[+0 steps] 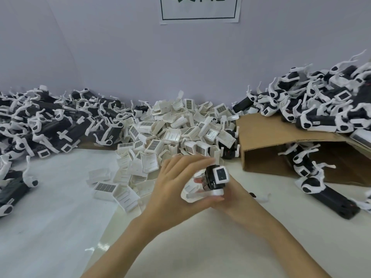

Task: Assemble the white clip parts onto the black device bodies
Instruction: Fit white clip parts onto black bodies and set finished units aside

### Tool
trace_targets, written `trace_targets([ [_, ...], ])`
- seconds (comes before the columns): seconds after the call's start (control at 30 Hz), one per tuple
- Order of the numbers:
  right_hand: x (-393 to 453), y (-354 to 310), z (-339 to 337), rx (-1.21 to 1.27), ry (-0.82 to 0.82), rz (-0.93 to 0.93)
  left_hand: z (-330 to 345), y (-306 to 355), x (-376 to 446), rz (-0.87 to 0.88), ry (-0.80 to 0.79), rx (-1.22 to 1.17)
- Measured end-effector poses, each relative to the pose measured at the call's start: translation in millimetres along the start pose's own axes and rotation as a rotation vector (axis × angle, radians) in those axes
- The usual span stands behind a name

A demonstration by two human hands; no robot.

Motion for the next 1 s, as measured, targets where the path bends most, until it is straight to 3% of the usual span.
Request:
trace_targets([
  [0.13, -2, -4, -4, -0.046, -0.094, -0.032, 1, -2, 0, 0.095, 0.114, 0.104],
  [0.23, -2, -3, -4, 0.019, -0.062, 0.002, -3, -8, 2, 0.02, 0.181, 0.086],
  [0.33, 1, 0, 1, 0.011, 0.054, 0.01, -8, -11, 3, -0.209, 0.143, -0.071],
  [0.43, 4, -1, 1, -0.075, 0.205, -0.056, -12, -18, 7, -0.51, -0.023, -0.263],
  [0.53, 4, -4, -5, -0.244, 0.32, -0.219, -11, -24, 8, -0.622, -0.19, -0.298],
  [0.6, 4, -6, -9, -0.444, 0.297, -0.365, -6, -21, 5, -0.692, -0.179, -0.375],
  [0.73, 2, -10, -4, -0.853, 0.146, -0.661, 5, -22, 2, -0.998, -0.158, -0.658],
  [0.9, 3, -8, 7, -0.938, 0.091, -0.648, 2, -31, 4, -1.018, -0.092, -0.744],
  [1.0, 3, -8, 10, -0.893, 0.124, -0.642, -1, -32, 8, -0.936, -0.058, -0.634],
])
Point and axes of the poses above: each hand's wrist, its own x-axis towards the middle knuckle, its own z-axis out of the palm, y = z × x, the point moved 1 cm from there along x, towards the middle knuckle, and after that the axes turned 15 degrees about -z, right-handed, at the moved point
